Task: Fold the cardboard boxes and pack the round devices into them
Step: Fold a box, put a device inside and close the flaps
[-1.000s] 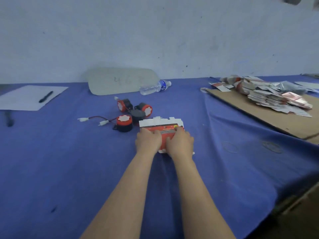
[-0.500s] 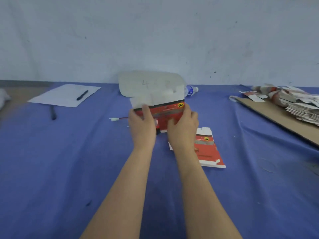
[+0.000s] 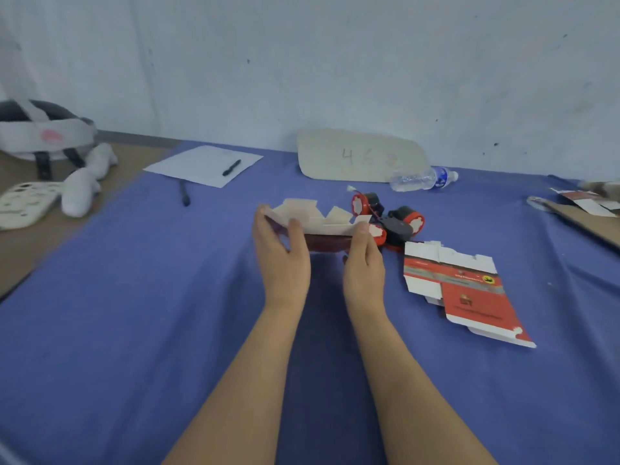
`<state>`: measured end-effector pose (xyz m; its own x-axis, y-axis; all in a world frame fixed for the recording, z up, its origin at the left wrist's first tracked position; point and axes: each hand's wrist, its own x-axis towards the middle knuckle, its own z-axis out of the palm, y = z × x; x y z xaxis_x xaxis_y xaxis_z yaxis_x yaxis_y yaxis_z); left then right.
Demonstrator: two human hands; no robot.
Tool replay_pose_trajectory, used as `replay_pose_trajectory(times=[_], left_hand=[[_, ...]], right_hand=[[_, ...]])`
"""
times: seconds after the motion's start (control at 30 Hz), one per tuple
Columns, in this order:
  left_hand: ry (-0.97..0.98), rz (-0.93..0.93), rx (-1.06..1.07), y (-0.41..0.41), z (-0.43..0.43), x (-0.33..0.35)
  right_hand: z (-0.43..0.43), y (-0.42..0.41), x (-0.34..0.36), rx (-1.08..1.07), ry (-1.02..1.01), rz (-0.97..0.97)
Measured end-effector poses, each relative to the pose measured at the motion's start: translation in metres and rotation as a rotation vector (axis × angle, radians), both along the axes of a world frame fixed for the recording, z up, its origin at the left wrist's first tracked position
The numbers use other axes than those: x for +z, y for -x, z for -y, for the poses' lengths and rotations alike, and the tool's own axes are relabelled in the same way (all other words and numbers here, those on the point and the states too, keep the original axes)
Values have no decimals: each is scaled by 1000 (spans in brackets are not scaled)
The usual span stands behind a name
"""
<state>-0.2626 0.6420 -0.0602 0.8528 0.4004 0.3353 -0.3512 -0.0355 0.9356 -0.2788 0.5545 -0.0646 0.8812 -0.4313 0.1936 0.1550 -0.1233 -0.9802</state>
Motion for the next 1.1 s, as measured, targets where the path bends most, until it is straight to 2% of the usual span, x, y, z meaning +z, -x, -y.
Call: replay_pose_trajectory(times=[0.13,0.23,0.4,0.53,0.67,0.8,0.93,1.1], left_hand=[[-33,-40,-164,5,6,-5],[40,-66,-275,12,10,-3],[184,-114,-339,14,7,0],[193,-120,-366,13,8,-1],[141,-97,-373,15,11,-2],[62,-88,-376,12,14,-5],[-110,-61,-312,10,16,-8],[-142,-45,-290,9,15,-9]], right_hand=[[4,1,-4,58,-16,-36],[4,1,-2,108,-33,-32],[8,1,0,127,-18,-15],[10,-3,-7,99,42,-76],[13,-7,-13,42,158,-115],[15,-9,-11,10,137,-179],[16,-8,-10,13,112,-211],[14,-6,-5,48,62,-167]])
